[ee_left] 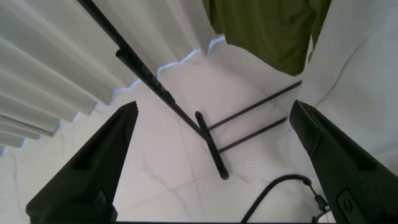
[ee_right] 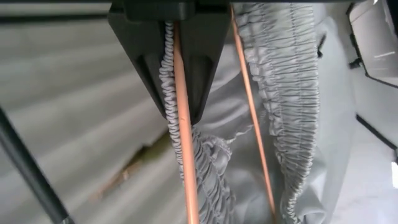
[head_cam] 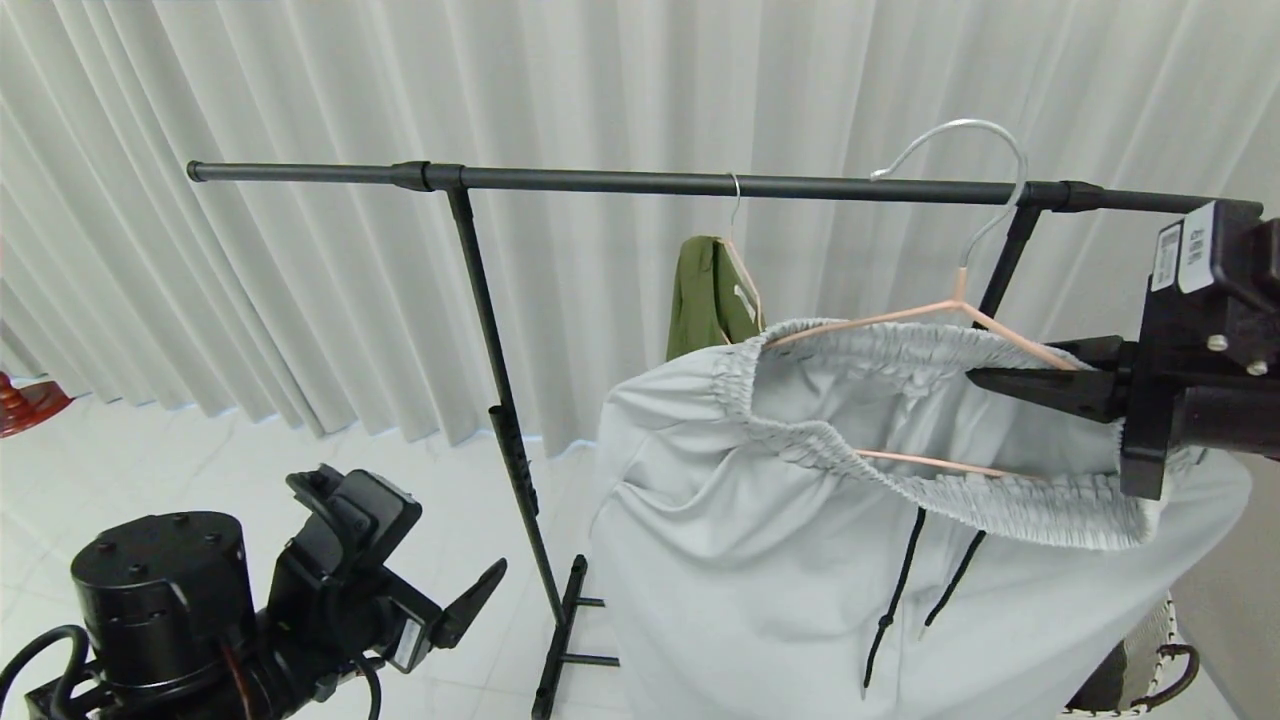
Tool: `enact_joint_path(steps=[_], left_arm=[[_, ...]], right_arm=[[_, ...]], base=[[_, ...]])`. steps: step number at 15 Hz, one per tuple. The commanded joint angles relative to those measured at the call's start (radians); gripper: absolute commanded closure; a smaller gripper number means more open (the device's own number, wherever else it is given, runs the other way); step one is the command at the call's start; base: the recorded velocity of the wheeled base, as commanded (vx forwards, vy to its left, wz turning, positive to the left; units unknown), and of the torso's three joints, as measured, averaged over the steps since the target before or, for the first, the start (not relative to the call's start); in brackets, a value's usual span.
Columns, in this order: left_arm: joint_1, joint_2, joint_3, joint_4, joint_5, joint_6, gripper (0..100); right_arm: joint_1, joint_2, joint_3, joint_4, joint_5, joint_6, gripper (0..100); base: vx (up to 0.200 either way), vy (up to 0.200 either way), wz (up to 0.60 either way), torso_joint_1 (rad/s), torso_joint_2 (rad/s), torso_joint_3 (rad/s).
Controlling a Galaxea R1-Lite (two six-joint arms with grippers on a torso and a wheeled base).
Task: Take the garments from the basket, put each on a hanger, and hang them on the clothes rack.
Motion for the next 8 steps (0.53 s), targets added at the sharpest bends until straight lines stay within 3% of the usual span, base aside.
enact_joint_path(steps=[1,2,4,8], left_arm=[[0.000,-0.062,0.003,-0.001,-0.001,0.000,0],[0.003,-0.088,-0.002,-0.001,0.004,0.000,0],[0.026,-0.095,0.006,-0.001,0.058,0.000,0],[0.049,-0.063,-0.002,-0.001,0.107,0.003,0]], right_arm=[[-0.041,-0.026,0.024,0.024,-0.021,0.025,100],[-0.060,-0.074,0.038,0.085,-0.070,0.109,100],[-0.092,-0.138,0.053,0.160,-0.130,0.197,100],[-0.199,-0.267,0.067,0.374,-0.148,0.218,100]], base=[[0.000,0.000,0.00,0.000,0.00,0.000],[0.000,0.000,0.00,0.000,0.00,0.000],[0.000,0.000,0.00,0.000,0.00,0.000],[0.000,0.000,0.00,0.000,0.00,0.000]])
